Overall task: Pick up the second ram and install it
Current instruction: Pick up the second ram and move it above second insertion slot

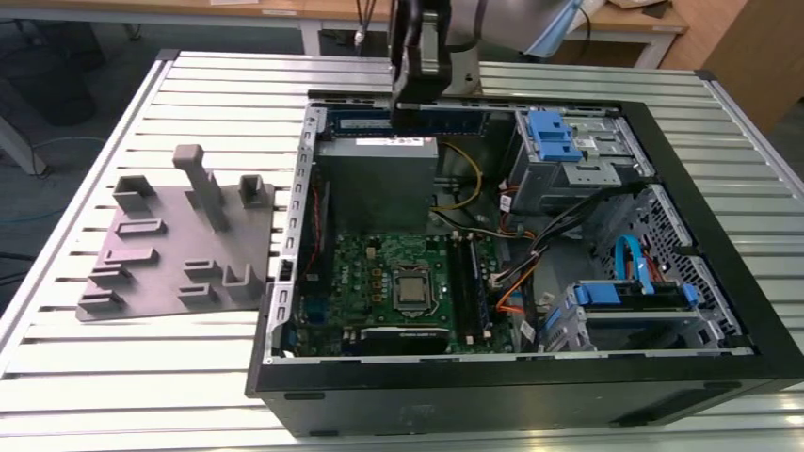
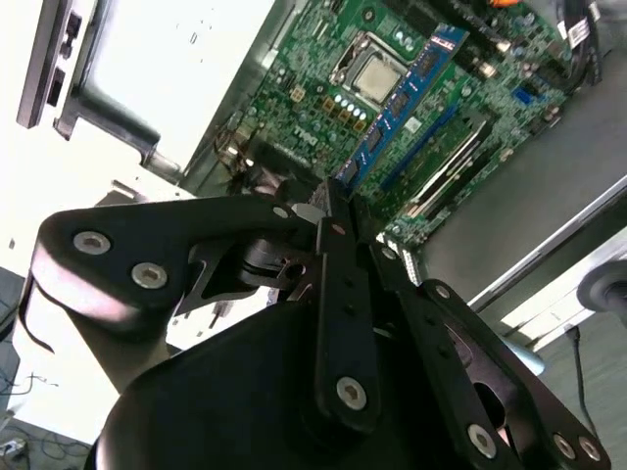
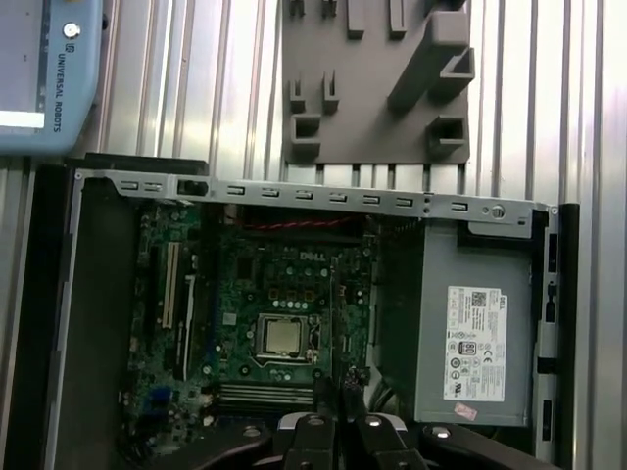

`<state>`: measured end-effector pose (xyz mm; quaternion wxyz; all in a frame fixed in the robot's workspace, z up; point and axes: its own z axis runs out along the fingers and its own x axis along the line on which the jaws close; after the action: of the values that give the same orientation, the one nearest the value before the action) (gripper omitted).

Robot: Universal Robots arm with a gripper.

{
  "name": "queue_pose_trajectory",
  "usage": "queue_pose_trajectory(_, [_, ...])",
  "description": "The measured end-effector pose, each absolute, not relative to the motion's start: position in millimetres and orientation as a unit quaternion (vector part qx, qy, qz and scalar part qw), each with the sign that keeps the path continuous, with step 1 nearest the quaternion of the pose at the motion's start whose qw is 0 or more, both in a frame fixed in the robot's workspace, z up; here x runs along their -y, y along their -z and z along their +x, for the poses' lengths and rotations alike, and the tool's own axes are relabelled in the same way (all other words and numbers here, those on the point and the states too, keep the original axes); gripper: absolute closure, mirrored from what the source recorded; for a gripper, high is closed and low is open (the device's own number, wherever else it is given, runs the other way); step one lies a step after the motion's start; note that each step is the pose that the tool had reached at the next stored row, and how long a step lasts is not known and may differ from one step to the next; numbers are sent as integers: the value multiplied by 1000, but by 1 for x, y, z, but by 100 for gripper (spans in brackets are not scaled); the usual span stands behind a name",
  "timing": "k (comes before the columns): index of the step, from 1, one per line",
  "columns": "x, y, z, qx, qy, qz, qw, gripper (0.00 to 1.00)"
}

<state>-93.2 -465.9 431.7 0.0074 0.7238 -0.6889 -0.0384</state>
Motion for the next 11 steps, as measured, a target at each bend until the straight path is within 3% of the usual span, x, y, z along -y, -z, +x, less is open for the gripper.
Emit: queue_pose_trajectory(11, [467, -416, -57, 689, 40, 724, 9, 89])
